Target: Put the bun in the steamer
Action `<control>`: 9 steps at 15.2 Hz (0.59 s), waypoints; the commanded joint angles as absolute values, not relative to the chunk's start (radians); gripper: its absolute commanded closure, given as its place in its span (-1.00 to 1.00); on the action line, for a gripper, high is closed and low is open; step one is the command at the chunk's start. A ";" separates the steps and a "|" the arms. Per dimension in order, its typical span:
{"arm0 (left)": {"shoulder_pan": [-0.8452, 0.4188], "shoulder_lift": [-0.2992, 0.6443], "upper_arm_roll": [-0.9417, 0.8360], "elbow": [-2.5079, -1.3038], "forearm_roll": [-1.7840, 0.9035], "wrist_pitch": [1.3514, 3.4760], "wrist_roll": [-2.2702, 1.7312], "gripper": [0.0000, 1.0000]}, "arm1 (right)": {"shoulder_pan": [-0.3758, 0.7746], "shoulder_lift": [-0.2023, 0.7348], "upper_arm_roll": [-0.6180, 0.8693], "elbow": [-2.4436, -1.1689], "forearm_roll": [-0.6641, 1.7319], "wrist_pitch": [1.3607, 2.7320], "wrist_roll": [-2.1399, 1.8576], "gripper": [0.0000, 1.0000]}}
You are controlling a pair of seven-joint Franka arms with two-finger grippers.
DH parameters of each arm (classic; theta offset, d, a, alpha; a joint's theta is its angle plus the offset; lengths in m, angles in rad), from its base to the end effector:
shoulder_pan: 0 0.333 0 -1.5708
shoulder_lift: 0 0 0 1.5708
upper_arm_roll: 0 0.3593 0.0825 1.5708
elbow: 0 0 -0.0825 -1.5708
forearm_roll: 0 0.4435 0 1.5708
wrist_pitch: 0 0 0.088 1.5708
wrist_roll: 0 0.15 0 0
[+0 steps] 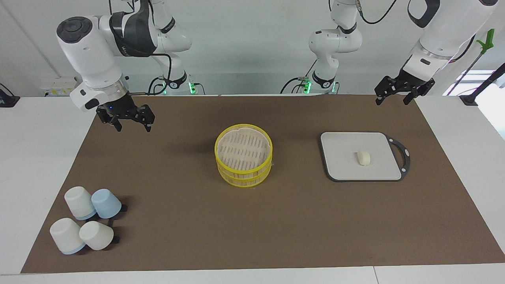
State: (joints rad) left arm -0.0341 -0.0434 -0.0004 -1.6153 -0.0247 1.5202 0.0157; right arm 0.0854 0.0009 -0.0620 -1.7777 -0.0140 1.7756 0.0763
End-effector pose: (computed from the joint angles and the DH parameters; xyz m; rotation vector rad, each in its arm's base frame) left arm 0.5901 -0.0242 0.6233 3.1154 -0.0792 -0.0809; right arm 0.6212 0.0127 0.5312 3.1267 -0.0782 -0.0036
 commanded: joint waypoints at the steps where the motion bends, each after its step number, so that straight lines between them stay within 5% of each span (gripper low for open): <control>1: -0.040 -0.057 0.006 -1.628 -0.009 1.537 0.025 -1.00 | 0.080 0.011 -0.058 -1.761 -0.026 1.758 0.054 -1.00; 9: -0.041 -0.074 0.006 -1.666 -0.009 1.560 0.026 -1.00 | 0.081 -0.027 -0.038 -1.776 -0.011 1.662 0.038 -1.00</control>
